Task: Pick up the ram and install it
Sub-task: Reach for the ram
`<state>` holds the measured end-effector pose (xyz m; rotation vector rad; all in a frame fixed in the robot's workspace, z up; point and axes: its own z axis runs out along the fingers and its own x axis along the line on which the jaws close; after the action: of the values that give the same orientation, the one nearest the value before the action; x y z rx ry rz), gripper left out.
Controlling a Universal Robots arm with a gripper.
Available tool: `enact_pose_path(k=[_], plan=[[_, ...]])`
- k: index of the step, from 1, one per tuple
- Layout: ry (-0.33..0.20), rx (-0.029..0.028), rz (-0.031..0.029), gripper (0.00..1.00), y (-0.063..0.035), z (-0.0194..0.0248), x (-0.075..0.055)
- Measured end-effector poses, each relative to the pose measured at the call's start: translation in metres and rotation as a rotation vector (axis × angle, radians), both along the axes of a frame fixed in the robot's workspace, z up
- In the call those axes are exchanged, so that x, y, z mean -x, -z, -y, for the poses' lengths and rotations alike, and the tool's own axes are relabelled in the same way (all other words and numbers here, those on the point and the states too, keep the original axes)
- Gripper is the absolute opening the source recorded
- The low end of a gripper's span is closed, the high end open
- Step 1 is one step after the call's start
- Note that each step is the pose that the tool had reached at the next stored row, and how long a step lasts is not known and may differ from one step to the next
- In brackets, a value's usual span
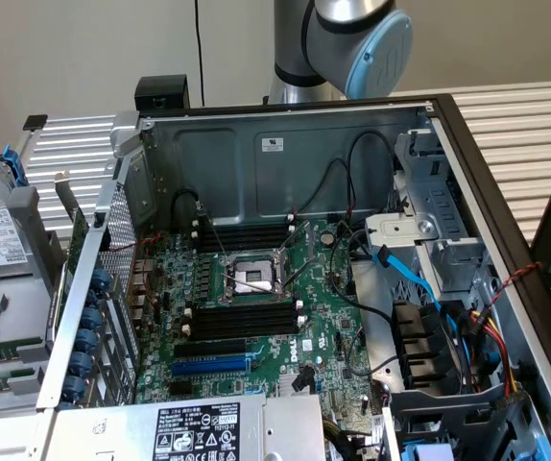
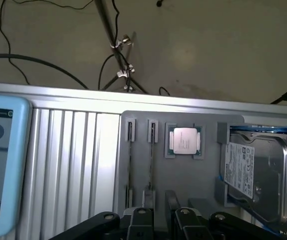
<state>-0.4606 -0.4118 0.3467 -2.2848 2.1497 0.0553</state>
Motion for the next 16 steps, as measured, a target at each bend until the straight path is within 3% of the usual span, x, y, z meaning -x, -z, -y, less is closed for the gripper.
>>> enact_pose_path(k=[16], plan=[[0.000,0.0000,0.0000,0.24,0.0290,0.0010,0.000]])
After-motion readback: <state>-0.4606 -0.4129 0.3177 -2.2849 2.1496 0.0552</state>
